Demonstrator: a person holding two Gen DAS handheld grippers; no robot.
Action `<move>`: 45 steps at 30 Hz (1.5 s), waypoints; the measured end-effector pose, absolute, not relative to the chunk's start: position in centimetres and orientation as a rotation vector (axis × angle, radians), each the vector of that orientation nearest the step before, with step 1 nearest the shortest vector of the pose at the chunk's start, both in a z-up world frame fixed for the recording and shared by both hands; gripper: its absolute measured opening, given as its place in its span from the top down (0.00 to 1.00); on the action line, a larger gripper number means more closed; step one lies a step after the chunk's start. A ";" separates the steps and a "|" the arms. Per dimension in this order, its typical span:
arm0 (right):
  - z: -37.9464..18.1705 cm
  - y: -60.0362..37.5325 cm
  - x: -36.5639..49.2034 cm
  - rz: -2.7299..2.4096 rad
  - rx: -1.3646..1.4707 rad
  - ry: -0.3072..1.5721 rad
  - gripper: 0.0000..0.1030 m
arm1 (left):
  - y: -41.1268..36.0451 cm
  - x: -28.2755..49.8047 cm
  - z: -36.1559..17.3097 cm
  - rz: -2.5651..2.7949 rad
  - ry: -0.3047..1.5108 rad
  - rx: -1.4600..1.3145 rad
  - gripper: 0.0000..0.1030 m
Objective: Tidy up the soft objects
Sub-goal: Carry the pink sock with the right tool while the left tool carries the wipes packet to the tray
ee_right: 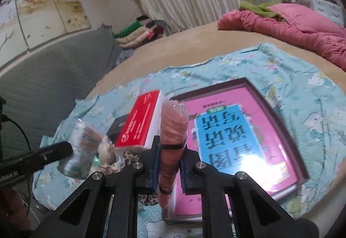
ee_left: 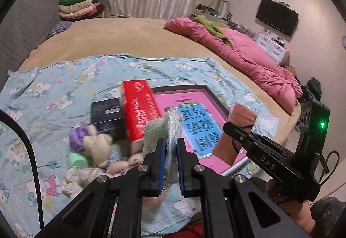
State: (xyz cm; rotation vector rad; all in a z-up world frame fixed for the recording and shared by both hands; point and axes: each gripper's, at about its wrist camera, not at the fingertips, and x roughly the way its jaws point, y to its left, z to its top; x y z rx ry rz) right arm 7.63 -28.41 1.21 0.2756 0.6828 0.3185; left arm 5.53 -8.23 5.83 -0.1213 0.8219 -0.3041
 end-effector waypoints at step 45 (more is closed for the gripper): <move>-5.5 -37.3 10.0 0.086 0.463 0.927 0.82 | -20.5 10.2 -3.3 -0.396 1.053 0.064 0.89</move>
